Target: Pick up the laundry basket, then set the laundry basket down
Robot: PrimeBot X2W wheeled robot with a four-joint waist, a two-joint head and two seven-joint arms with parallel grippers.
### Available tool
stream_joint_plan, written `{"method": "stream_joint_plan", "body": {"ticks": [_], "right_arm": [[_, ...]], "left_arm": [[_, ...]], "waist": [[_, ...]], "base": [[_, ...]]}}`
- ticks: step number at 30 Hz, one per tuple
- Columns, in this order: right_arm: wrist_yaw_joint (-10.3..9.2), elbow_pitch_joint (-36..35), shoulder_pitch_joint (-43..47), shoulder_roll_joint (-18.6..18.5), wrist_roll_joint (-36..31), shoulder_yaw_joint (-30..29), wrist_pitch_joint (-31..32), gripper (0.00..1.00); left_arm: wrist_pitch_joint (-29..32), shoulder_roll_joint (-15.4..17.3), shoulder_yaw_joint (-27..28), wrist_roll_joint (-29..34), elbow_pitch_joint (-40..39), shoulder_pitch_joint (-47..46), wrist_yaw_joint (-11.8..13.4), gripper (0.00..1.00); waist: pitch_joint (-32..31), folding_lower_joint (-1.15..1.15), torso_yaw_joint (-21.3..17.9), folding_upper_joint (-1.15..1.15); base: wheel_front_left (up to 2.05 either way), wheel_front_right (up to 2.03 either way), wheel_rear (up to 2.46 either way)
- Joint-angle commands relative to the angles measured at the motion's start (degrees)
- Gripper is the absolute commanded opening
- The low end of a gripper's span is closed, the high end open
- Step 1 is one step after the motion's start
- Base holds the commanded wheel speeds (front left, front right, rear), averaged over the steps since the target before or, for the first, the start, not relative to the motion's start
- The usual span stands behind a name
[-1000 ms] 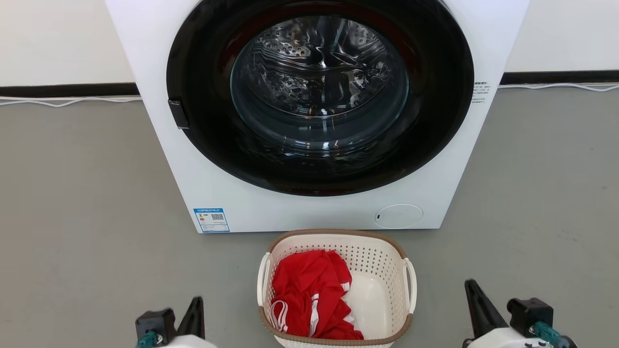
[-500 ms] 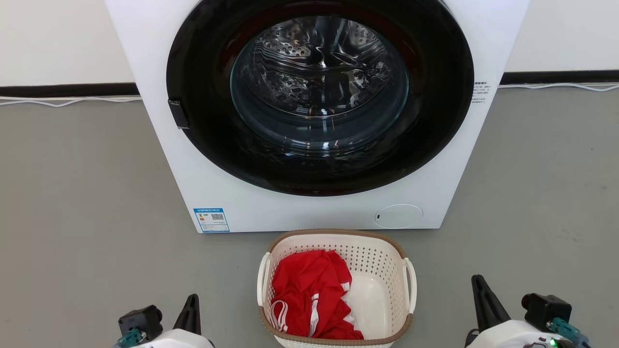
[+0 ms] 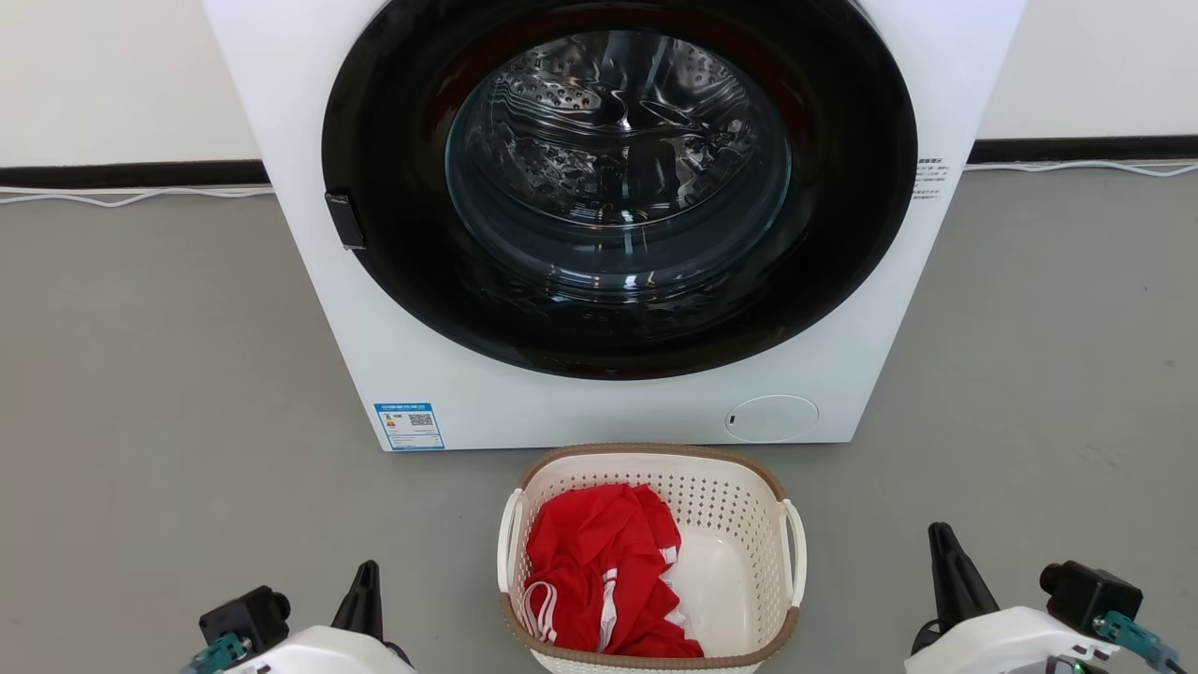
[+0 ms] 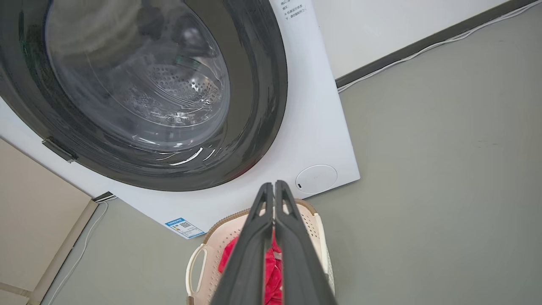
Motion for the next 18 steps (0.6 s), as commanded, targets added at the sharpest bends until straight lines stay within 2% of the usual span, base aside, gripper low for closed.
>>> {"method": "stream_joint_plan", "body": {"ticks": [1, 18], "right_arm": [[0.11, -2.0, -1.8, -0.3, 2.3, 0.1, 0.6, 0.0], [0.17, -4.5, -1.8, -0.4, 14.8, -0.6, 3.5, 0.0]], "left_arm": [[0.2, 0.1, 1.1, -2.0, -2.0, -2.1, -0.8, 0.0], [3.2, 0.1, 3.2, -12.8, -4.5, -2.1, -2.4, 0.0]], "waist": [[0.0, -0.01, 0.0, 0.0], [0.0, -0.01, 0.0, 0.0]], "base": [[0.0, 0.0, 0.0], [0.0, 0.0, 0.0]]}}
